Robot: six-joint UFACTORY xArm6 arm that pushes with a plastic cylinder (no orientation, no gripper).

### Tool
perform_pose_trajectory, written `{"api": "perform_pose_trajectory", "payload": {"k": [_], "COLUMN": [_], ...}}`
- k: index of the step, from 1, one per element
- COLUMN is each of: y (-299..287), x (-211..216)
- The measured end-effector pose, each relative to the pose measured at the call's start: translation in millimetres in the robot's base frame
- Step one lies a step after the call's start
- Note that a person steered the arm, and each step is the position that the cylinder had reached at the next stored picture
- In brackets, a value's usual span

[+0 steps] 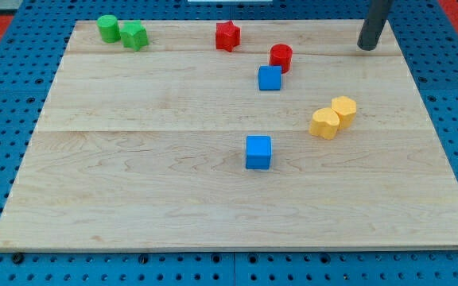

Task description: Slide the red circle below the red star

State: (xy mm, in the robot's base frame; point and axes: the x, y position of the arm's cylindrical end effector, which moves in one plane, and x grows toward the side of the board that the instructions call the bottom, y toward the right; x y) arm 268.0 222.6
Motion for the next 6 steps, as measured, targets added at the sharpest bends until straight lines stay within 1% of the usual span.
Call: {"api": "perform_pose_trajectory", "payload": {"k": [1, 2, 3, 4, 5, 6], "y": [-23.9, -24.2, -73.7, -138.8, -178.5, -199.9], "x": [4.8, 8.3, 26.8, 38.2, 21.9, 17.3]}}
